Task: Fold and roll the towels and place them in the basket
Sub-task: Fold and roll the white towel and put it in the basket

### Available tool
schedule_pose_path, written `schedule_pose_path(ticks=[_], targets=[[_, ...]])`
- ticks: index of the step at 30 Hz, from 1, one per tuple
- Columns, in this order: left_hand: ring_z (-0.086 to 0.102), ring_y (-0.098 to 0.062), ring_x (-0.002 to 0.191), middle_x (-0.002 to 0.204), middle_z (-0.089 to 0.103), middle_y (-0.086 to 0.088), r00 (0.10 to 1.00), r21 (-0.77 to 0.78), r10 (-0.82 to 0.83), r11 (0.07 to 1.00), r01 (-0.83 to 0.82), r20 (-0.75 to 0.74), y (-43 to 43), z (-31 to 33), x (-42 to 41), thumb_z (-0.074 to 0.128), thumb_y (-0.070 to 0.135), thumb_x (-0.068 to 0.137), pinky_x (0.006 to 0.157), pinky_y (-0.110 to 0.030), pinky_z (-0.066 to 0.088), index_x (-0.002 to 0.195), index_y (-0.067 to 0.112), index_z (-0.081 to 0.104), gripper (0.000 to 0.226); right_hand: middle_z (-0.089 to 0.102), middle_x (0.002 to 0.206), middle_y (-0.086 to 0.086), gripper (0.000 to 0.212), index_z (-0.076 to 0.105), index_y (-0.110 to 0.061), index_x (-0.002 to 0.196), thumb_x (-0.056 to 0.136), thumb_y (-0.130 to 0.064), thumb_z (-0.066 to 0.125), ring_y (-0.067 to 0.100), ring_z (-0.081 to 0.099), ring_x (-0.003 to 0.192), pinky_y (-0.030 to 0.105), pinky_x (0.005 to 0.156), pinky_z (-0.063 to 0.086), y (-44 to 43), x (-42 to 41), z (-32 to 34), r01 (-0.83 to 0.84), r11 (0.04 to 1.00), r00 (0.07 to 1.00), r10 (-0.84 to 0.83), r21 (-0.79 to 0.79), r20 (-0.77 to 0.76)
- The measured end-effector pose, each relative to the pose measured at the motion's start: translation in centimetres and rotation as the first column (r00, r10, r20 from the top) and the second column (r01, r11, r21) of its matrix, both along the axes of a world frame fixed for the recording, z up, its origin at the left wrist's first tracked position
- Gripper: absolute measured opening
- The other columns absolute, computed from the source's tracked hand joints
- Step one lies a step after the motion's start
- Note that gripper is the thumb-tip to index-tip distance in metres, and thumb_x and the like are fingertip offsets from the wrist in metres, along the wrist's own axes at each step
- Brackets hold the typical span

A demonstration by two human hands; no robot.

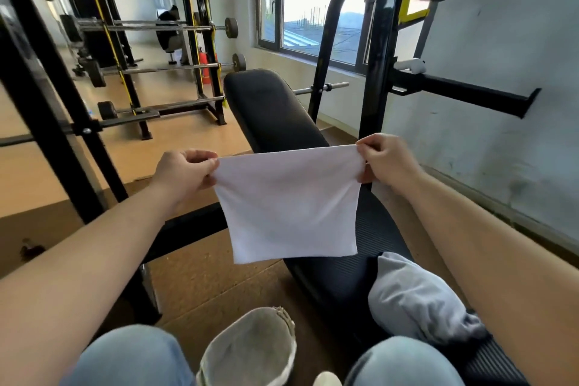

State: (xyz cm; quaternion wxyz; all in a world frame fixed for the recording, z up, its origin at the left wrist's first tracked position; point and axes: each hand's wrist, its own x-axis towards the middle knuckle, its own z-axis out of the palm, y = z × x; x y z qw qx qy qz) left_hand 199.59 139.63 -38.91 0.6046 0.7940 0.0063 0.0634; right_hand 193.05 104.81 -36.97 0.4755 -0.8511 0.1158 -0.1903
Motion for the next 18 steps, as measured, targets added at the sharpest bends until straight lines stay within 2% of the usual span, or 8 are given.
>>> schedule_pose_path(ticks=[2,7,10,13,15,18], targets=[[0.067,-0.023,0.099,0.103,0.071,0.0,0.999,0.104,0.041,0.994,-0.042,0.016,0.6,-1.3,-0.9,0.068,0.024,0.098,0.09,-0.044,0.059,0.098,0.026,0.071,0.004,0.065,0.1,0.008,0.013,0.066,-0.015,0.112,0.106,-0.021,0.056,0.032,0.072,0.075,0.037,0.053,0.062,1.8,-0.7,-1.6,0.006,0.999,0.994,-0.001,0.045,-0.111],[0.067,-0.024,0.095,0.105,0.068,-0.005,0.991,0.003,0.109,0.994,-0.109,-0.074,1.8,-4.6,-2.7,0.061,0.016,0.099,0.069,-0.033,0.057,0.093,0.027,0.066,0.014,0.068,0.086,0.008,0.016,0.071,-0.017,0.101,0.103,-0.021,0.056,0.02,0.063,0.061,0.024,0.043,0.049,5.6,-1.1,-6.8,0.029,0.998,0.976,-0.016,0.06,-0.217],[0.067,-0.021,0.092,0.101,0.066,-0.003,0.984,-0.01,0.156,0.987,-0.158,-0.091,2.0,-6.7,-3.6,0.062,0.015,0.098,0.068,-0.034,0.059,0.091,0.025,0.065,0.012,0.073,0.088,0.012,0.012,0.073,-0.014,0.097,0.096,-0.018,0.062,0.024,0.068,0.067,0.024,0.046,0.048,7.3,-1.3,-9.8,0.094,0.968,0.961,-0.027,0.232,-0.275],[0.068,-0.022,0.08,0.096,0.067,-0.007,0.98,-0.015,0.148,0.988,-0.152,-0.135,1.6,-8.6,-4.5,0.063,0.013,0.096,0.073,-0.043,0.063,0.089,0.021,0.064,0.01,0.074,0.089,0.018,0.009,0.073,-0.011,0.094,0.09,-0.012,0.066,0.026,0.065,0.067,0.025,0.047,0.047,9.0,-1.6,-12.3,0.156,0.892,0.951,-0.019,0.424,-0.31],[0.071,-0.026,0.082,0.097,0.07,-0.01,0.977,-0.023,0.125,0.991,-0.131,-0.172,1.0,-9.5,-5.1,0.064,0.014,0.094,0.076,-0.048,0.064,0.092,0.021,0.066,0.008,0.076,0.094,0.017,0.008,0.073,-0.014,0.094,0.091,-0.014,0.066,0.025,0.069,0.071,0.025,0.048,0.049,10.3,-1.8,-13.6,0.162,0.882,0.949,-0.016,0.443,-0.315],[0.072,-0.027,0.091,0.103,0.071,-0.01,0.972,-0.039,0.062,0.997,-0.073,-0.226,-0.3,-11.1,-5.9,0.065,0.013,0.095,0.077,-0.045,0.064,0.098,0.021,0.067,0.009,0.075,0.095,0.008,0.006,0.072,-0.021,0.097,0.095,-0.021,0.066,0.023,0.075,0.081,0.023,0.05,0.053,12.3,-2.2,-14.6,0.106,0.915,0.953,0.019,0.39,-0.304]])
